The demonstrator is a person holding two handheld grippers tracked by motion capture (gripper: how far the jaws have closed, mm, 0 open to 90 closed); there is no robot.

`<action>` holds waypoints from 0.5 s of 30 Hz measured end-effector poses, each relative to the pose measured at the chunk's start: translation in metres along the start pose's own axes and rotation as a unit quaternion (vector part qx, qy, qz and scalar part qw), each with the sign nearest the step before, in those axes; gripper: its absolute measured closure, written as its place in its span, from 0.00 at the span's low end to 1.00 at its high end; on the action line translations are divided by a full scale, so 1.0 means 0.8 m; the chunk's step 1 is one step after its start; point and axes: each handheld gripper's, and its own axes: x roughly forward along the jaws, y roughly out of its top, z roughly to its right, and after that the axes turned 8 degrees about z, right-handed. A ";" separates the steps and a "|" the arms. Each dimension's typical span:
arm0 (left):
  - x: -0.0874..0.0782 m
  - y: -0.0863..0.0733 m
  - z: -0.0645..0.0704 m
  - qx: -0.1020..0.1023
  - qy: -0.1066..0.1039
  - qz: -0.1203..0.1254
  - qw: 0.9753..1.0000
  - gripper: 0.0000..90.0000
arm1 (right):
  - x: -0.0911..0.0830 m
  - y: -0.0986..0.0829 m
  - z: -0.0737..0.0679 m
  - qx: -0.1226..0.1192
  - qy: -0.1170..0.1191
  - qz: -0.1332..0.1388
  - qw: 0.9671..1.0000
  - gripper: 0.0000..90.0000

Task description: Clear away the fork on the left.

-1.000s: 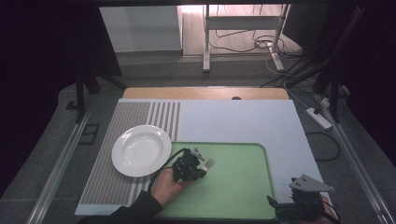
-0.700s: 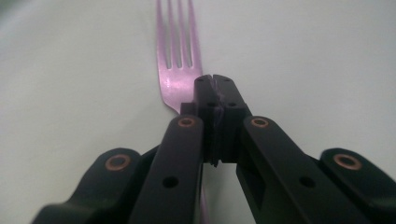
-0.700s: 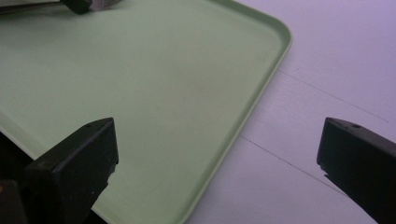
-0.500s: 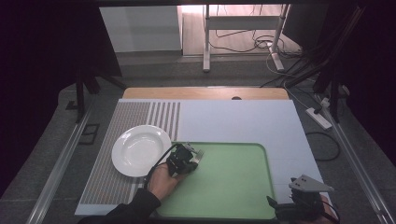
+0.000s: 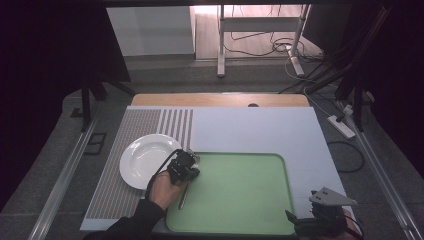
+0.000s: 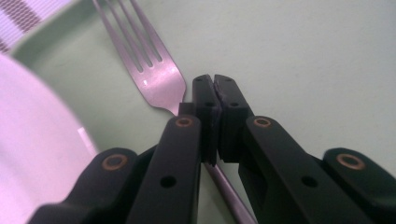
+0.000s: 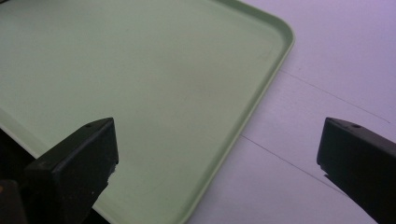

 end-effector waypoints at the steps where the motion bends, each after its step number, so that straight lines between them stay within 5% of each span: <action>1: -0.001 0.000 -0.001 0.000 0.003 -0.001 1.000 0.97 | 0.000 0.000 0.000 0.000 0.000 0.000 1.000 0.00; 4: -0.003 -0.003 -0.008 -0.006 0.008 -0.003 1.000 0.97 | 0.000 0.000 0.000 0.000 0.000 -0.001 1.000 0.00; 7: -0.004 -0.005 -0.013 -0.019 -0.009 0.003 1.000 0.96 | 0.000 0.000 0.000 0.000 0.001 -0.001 1.000 0.00; 10: -0.008 -0.004 -0.014 -0.011 -0.017 0.016 1.000 0.90 | 0.000 0.000 0.000 0.000 0.001 -0.001 1.000 0.00; 15: -0.020 -0.005 -0.013 0.009 -0.017 0.041 0.999 0.67 | 0.000 0.000 0.000 -0.002 0.001 -0.002 1.000 0.00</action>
